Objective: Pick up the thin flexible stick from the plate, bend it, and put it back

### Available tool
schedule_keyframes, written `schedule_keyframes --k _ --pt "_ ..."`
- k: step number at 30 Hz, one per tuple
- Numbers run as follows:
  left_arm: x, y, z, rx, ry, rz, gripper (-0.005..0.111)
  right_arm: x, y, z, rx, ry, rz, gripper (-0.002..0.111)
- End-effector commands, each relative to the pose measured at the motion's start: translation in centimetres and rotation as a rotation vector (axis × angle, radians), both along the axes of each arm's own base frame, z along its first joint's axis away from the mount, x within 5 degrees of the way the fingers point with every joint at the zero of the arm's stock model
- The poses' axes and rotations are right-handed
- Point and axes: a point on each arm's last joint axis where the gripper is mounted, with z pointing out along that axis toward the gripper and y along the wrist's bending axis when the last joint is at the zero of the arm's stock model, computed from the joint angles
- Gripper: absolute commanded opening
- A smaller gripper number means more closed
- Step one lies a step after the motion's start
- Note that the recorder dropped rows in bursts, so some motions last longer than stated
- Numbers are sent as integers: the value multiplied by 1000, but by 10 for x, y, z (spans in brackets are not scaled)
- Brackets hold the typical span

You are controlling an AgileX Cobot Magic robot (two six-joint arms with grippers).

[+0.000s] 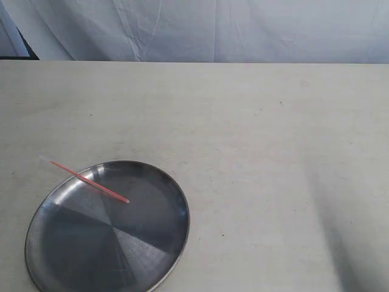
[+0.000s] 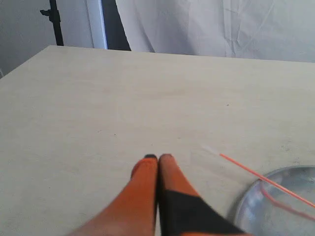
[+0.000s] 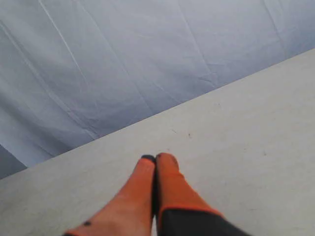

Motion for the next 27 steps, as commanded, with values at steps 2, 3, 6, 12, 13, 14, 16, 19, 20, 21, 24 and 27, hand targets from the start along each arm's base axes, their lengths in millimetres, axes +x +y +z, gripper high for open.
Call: schedule_keyframes --k 2,3,6,12,13,14,16,19,20,21,24,27 --pt "0 0 0 -1 -13 1 0 0 0 2 -5 -33 4 0" --pt "0 0 0 -1 -13 1 0 0 1 5 -4 -60 14 0" --pt "0 0 0 -1 -13 1 0 -1 6 18 14 -206 68 0" --pt "0 0 0 11 -11 1 0 -13 10 53 301 -590 184 0" --pt "0 0 0 11 -11 1 0 -18 11 59 301 -677 209 0" --pt "0 0 0 11 -11 1 0 -21 12 64 301 -738 227 0" --pt "0 0 0 11 -11 1 0 -26 11 70 316 -822 246 0" --pt "0 0 0 11 -11 1 0 -32 11 83 314 -872 260 0" --pt "0 0 0 11 -11 1 0 -34 11 89 313 -893 264 0" --pt "0 0 0 11 -11 1 0 -37 11 96 312 -911 266 0" --pt "0 0 0 11 -11 1 0 -42 11 107 308 -942 270 0" --pt "0 0 0 11 -11 1 0 -40 5 114 345 -875 200 0"
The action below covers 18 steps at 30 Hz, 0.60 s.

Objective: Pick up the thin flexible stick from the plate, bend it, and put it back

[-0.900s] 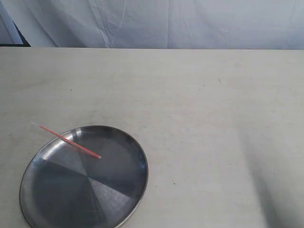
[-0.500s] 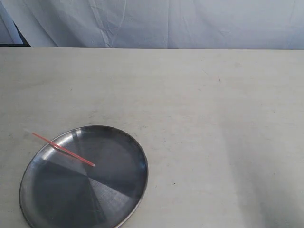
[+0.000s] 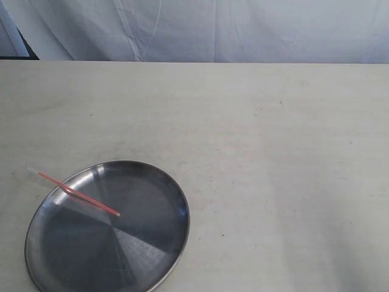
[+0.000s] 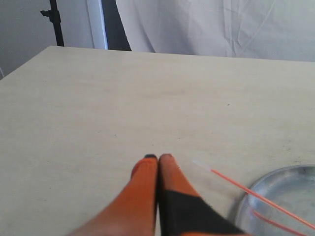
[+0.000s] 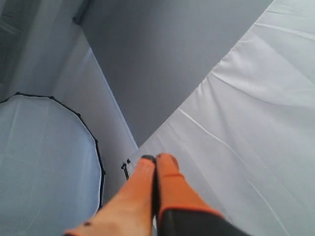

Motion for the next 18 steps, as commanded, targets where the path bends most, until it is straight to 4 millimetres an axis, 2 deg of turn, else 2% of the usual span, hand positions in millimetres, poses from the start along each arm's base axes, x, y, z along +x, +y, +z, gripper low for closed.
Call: schedule_keyframes --k 1,3,5,9,12,15,18 --pt "0 0 0 3 -12 1 0 4 -7 11 24 135 -86 0" --pt "0 0 0 3 -12 1 0 14 -8 20 -139 261 -245 0" --pt "0 0 0 3 -12 1 0 35 -8 28 -324 380 -375 -1" --pt "0 0 0 3 -12 1 0 105 -3 35 -470 700 -345 -1" --pt "0 0 0 3 -12 1 0 167 9 30 -697 995 -251 -1" --pt "0 0 1 3 -18 1 0 224 38 19 -953 1253 -90 -1" --pt "0 0 1 3 -18 1 0 259 84 4 -1176 1407 104 -1"
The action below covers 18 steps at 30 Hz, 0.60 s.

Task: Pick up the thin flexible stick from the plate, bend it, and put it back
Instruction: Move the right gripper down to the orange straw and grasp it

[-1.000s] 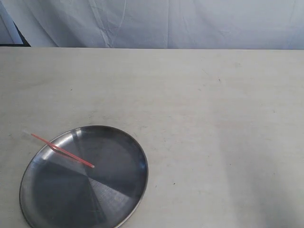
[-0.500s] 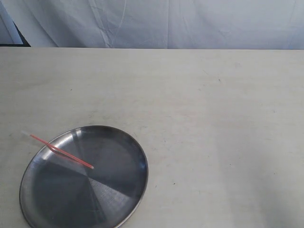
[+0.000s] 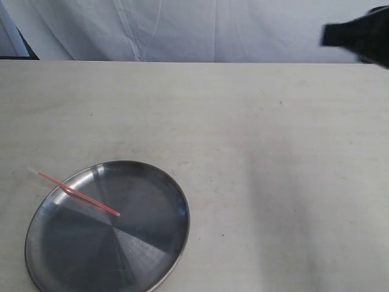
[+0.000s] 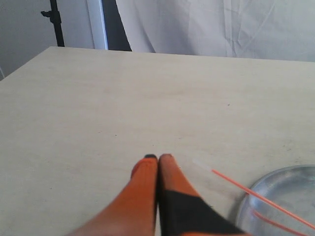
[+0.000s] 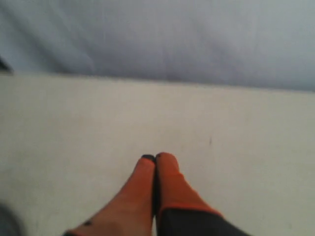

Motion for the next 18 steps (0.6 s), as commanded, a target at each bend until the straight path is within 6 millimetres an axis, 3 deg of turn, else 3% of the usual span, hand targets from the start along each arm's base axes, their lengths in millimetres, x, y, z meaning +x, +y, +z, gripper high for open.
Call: schedule_keyframes --k 1,6,11,12,14,16,17,18 --pt "0 0 1 3 -18 1 0 46 69 -27 -200 387 262 -1" --pt "0 0 1 3 -18 1 0 58 164 -63 -313 523 497 -1" --pt "0 0 1 3 -18 1 0 42 254 -109 -456 548 744 -1" --pt "0 0 1 3 -18 1 0 39 264 -115 -485 543 788 0" --pt "0 0 1 3 -18 1 0 35 285 -128 -517 516 854 9" --pt "0 0 1 3 -18 1 0 36 299 -134 -503 468 872 30" --pt "0 0 1 3 -18 1 0 40 304 -138 -479 444 870 47" --pt "0 0 1 3 -18 1 0 41 306 -140 -468 433 869 54"
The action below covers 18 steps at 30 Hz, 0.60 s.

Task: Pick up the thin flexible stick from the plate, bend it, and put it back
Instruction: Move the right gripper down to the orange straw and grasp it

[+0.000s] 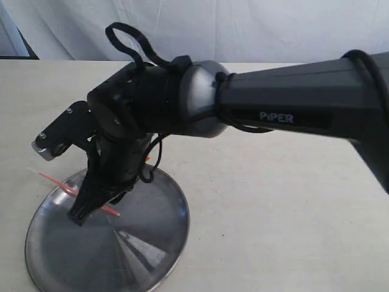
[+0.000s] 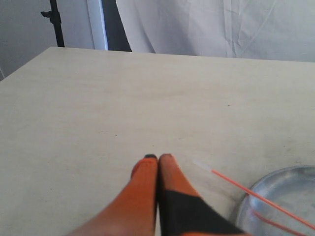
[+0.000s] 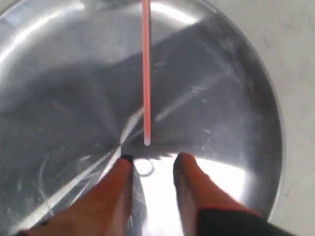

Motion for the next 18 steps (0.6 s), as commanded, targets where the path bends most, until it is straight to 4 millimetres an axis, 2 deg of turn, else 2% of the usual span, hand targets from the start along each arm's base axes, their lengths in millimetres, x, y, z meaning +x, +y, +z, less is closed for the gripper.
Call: schedule_keyframes --k 1,7,10,18 --pt "0 0 1 3 -18 1 0 8 13 -6 60 -46 10 59" --pt "0 0 1 3 -18 1 0 14 27 -33 62 22 -18 55" --pt "0 0 1 3 -18 1 0 19 36 -38 88 44 -34 55" --pt "0 0 1 3 -18 1 0 24 38 -67 28 40 -15 55"
